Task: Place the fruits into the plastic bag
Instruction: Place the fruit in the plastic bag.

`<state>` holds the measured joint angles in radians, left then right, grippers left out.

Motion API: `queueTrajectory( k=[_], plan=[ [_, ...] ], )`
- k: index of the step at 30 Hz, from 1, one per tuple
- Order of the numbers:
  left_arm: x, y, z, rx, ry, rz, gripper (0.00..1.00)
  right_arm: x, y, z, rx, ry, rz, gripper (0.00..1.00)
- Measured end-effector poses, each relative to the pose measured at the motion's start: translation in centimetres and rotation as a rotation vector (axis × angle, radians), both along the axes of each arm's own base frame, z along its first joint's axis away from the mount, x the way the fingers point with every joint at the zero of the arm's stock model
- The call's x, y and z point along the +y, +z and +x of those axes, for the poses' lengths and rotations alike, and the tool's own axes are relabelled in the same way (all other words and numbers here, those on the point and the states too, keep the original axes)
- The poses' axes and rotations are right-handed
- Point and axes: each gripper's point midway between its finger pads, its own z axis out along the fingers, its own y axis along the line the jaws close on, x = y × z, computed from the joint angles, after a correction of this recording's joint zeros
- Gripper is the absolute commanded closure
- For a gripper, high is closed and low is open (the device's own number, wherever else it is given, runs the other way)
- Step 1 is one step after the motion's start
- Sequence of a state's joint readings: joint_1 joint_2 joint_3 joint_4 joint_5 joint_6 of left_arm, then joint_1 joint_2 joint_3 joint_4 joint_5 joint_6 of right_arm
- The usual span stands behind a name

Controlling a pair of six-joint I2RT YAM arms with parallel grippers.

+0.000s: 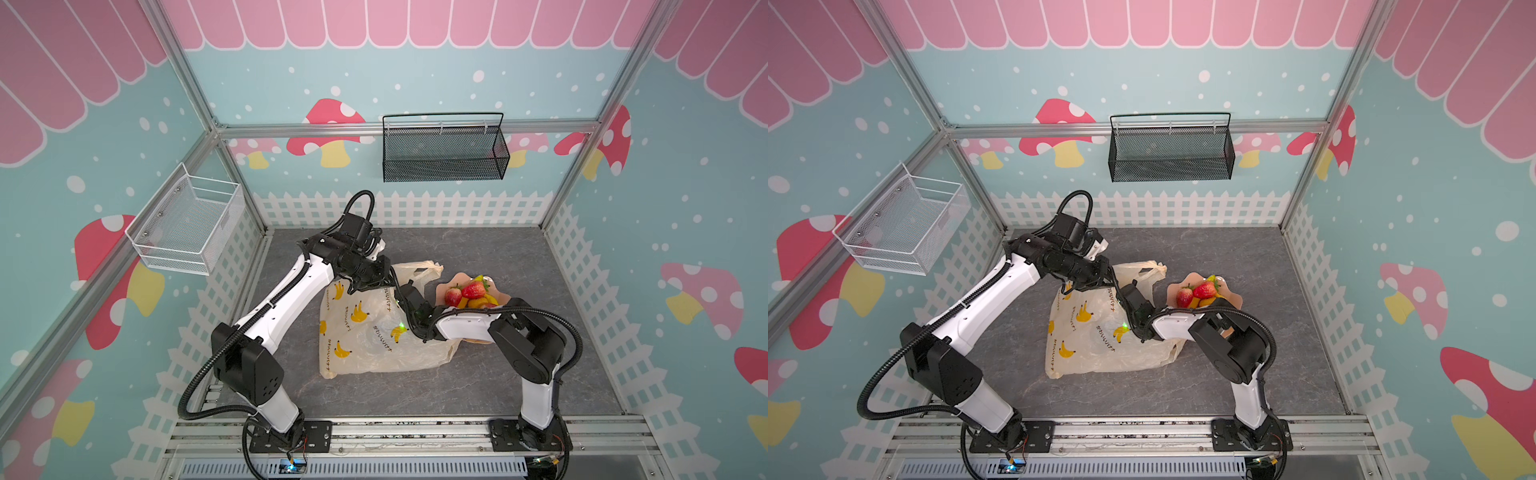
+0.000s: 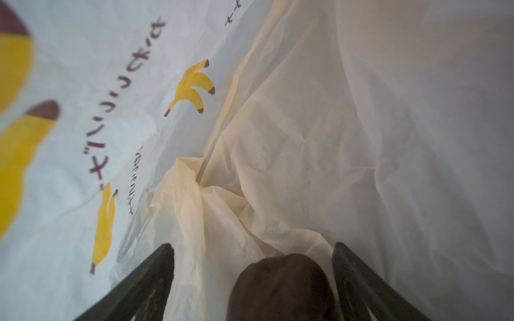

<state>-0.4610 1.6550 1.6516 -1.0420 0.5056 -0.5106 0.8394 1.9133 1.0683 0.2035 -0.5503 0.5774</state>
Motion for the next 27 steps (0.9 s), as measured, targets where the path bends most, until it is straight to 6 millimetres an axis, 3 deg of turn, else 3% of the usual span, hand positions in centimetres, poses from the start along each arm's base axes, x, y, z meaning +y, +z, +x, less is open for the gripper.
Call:
queueTrajectory(
  k=[6, 15, 27],
  plan=[
    [-0.1, 0.0, -0.1, -0.010, -0.021, 0.003, 1.00, -0.7, 2.6, -0.1, -0.030, -0.014, 0.017, 0.06],
    [0.5, -0.3, -0.6, -0.031, -0.056, 0.062, 1.00, -3.9, 4.2, 0.4, -0.065, -0.119, -0.076, 0.04],
    [1.2, -0.4, -0.4, -0.065, -0.075, 0.114, 1.00, -8.1, 5.5, -0.6, -0.113, -0.211, -0.170, 0.04]
  ],
)
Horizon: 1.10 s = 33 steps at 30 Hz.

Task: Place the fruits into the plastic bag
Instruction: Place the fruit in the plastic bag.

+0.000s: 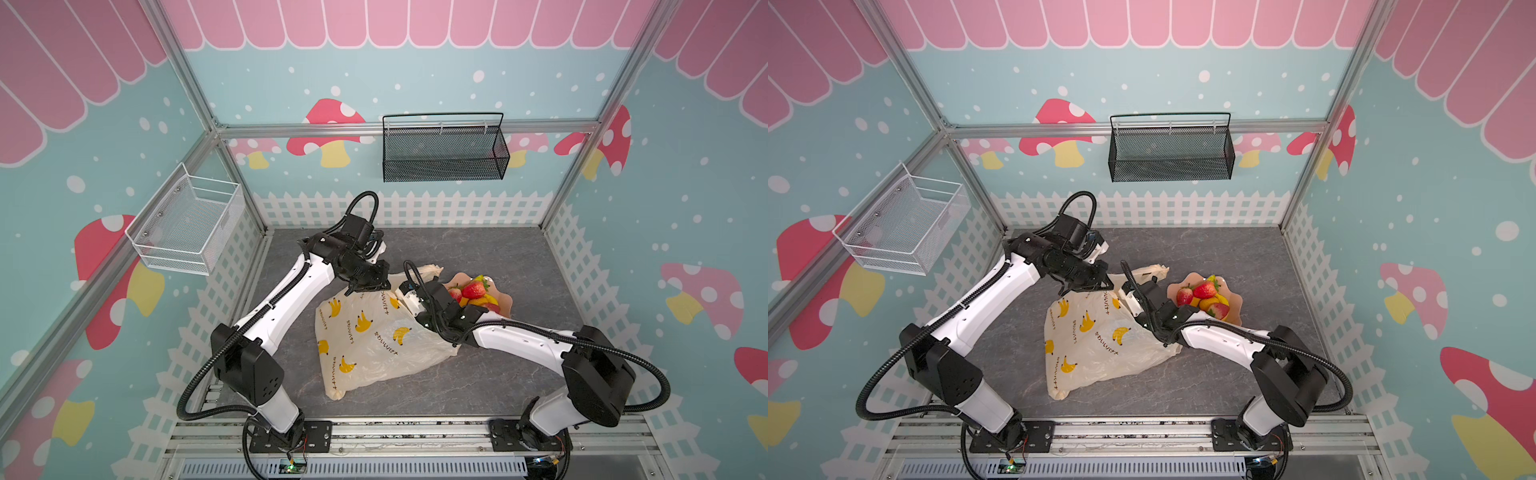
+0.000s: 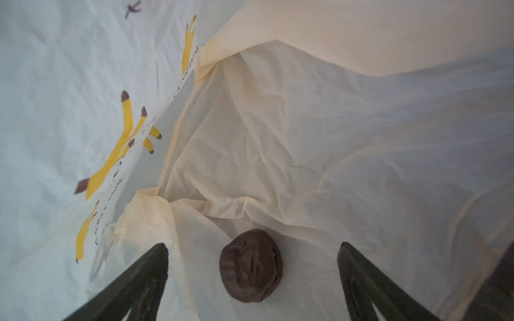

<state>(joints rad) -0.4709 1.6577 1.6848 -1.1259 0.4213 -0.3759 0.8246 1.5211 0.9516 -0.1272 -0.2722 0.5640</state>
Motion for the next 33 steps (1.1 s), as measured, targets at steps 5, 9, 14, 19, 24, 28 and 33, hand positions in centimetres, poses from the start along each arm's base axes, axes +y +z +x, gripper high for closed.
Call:
queueTrajectory(
  k=[5, 9, 14, 19, 24, 28, 33],
  plan=[
    [-0.5, 0.7, 1.1, -0.036, -0.015, 0.004, 1.00, -1.1, 0.2, -0.5, -0.010, -0.011, -0.018, 0.04],
    [-1.4, 1.0, 2.1, -0.074, -0.044, 0.027, 1.00, -1.4, -0.2, -1.0, -0.003, -0.004, -0.022, 0.04],
    [-1.9, 0.9, 3.0, -0.105, -0.071, 0.078, 1.00, -0.9, 0.0, -1.2, -0.007, 0.012, -0.002, 0.04],
    [-1.2, 1.1, 3.7, -0.151, -0.071, 0.132, 1.00, 0.0, 1.0, -1.3, -0.051, 0.031, 0.029, 0.04],
    [-1.2, 1.4, 3.9, -0.205, -0.090, 0.171, 1.00, 0.1, 3.3, -1.1, -0.138, 0.027, 0.092, 0.01],
    [-1.5, 1.2, 3.6, -0.238, -0.113, 0.188, 1.00, 0.8, 3.8, -1.0, -0.160, 0.044, 0.120, 0.02],
    [-1.0, 0.4, 2.6, -0.254, -0.120, 0.195, 1.00, 0.6, 1.8, -0.7, -0.143, 0.019, 0.063, 0.01]
  ],
)
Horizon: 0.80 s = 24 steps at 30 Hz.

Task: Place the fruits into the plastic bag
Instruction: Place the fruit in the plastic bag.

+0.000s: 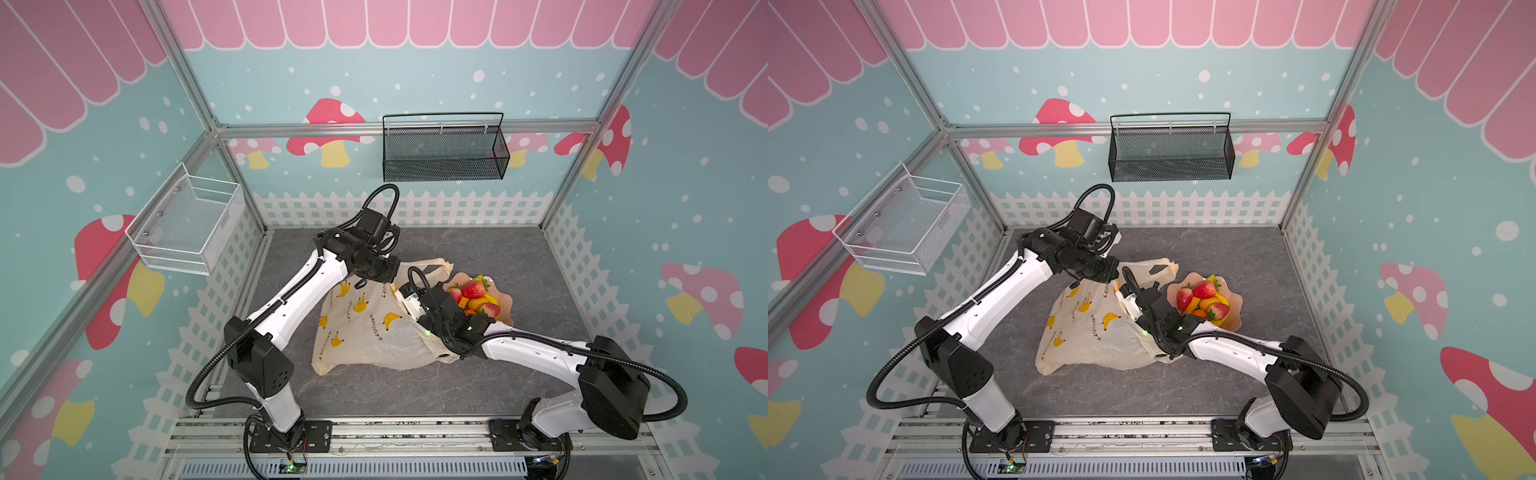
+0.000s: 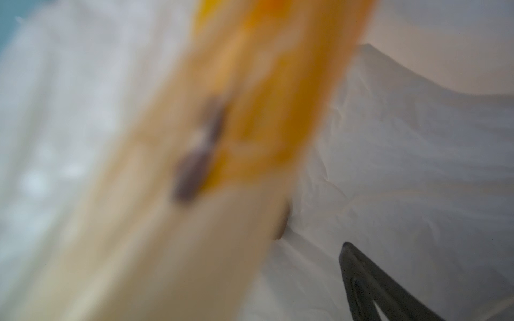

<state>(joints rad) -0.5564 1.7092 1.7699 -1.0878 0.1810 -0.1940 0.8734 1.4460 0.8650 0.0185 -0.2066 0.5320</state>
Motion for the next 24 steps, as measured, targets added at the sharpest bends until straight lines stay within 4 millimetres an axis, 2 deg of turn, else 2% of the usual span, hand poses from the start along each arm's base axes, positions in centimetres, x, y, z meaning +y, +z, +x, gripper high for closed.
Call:
queueTrajectory(
  k=[4, 8, 15, 20, 24],
  plan=[
    [0.6, -0.2, -1.4, -0.022, -0.006, -0.009, 1.00, -1.5, -0.7, 1.0, -0.026, -0.085, -0.051, 0.02],
    [0.7, -0.2, -3.1, -0.051, -0.027, -0.027, 1.00, -3.0, -0.4, 1.9, -0.067, -0.158, -0.078, 0.02],
    [0.4, -1.4, -4.9, -0.075, -0.062, -0.037, 1.00, -5.4, 1.5, 3.7, -0.127, -0.307, -0.073, 0.02],
    [0.2, -2.4, -5.2, -0.091, -0.077, -0.020, 1.00, -7.4, 2.9, 4.4, -0.166, -0.412, -0.060, 0.02],
    [0.2, -2.1, -5.2, -0.122, -0.084, -0.013, 1.00, -9.5, 5.1, 4.6, -0.216, -0.484, -0.019, 0.02]
  ],
)
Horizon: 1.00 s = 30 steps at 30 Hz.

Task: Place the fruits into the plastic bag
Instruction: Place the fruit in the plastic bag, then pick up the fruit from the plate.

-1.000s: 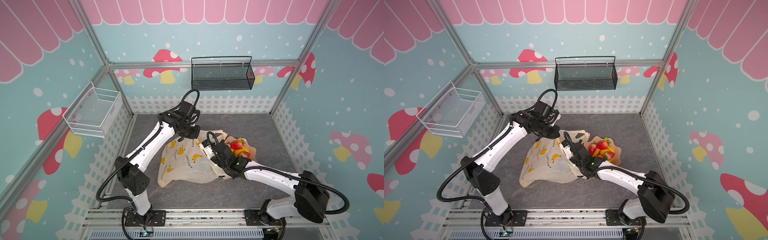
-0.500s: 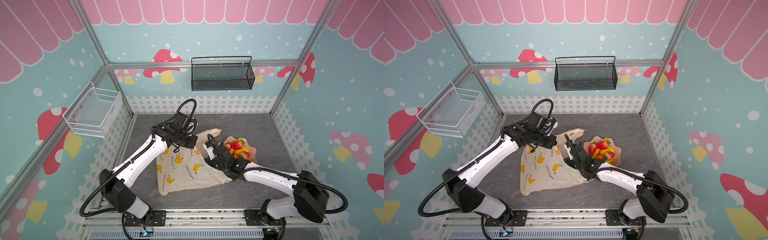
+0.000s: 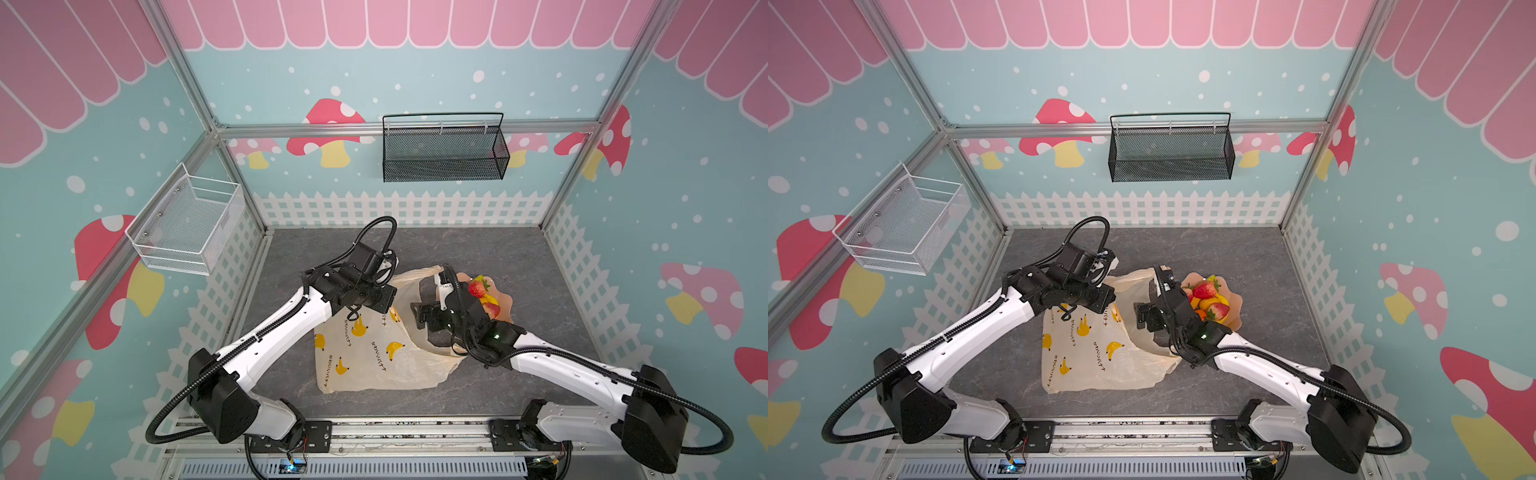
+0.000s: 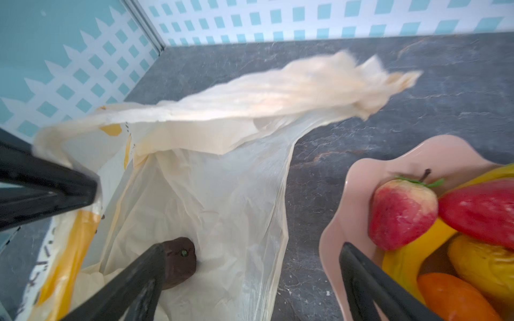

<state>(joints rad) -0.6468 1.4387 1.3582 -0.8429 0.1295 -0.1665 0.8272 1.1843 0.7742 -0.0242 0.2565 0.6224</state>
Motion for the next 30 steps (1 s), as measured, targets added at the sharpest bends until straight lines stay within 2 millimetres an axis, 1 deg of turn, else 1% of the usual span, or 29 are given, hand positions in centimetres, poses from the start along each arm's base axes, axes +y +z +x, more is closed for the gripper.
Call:
queueTrajectory(
  k=[4, 6, 8, 10, 14, 16, 18, 24, 27, 30],
  plan=[
    [-0.1, 1.0, -0.2, -0.045, -0.015, -0.010, 1.00, -2.0, 2.2, 0.6, -0.035, -0.037, 0.050, 0.02],
    [-0.1, 1.5, -0.2, -0.065, -0.019, -0.016, 1.00, -2.6, 2.9, 0.7, -0.037, -0.035, 0.072, 0.02],
    [-0.1, 1.8, -0.2, -0.079, -0.020, -0.016, 1.00, -3.1, 3.2, 0.4, -0.032, -0.022, 0.086, 0.02],
    [-0.1, 1.9, 0.0, -0.093, -0.026, -0.011, 1.00, -3.4, 3.2, -0.3, -0.016, 0.004, 0.092, 0.02],
    [0.2, 1.9, 0.3, -0.121, -0.034, 0.016, 1.00, -4.1, 2.2, -1.7, 0.029, 0.033, 0.086, 0.01],
    [0.3, 1.9, 0.5, -0.140, -0.041, 0.033, 1.00, -5.0, 1.4, -2.1, 0.059, 0.017, 0.079, 0.01],
    [0.5, 2.0, 0.6, -0.154, -0.049, 0.048, 1.00, -6.3, 0.7, -2.1, 0.091, -0.022, 0.071, 0.01],
    [0.5, 2.2, 0.6, -0.175, -0.064, 0.054, 1.00, -11.2, -1.4, -1.1, 0.206, -0.187, 0.012, 0.01],
    [0.6, 2.3, 0.1, -0.189, -0.065, 0.054, 1.00, -12.9, -2.2, -0.2, 0.267, -0.245, -0.020, 0.01],
    [0.7, 2.1, -0.5, -0.194, -0.069, 0.061, 1.00, -14.2, -3.1, 0.6, 0.326, -0.283, -0.045, 0.01]
  ],
)
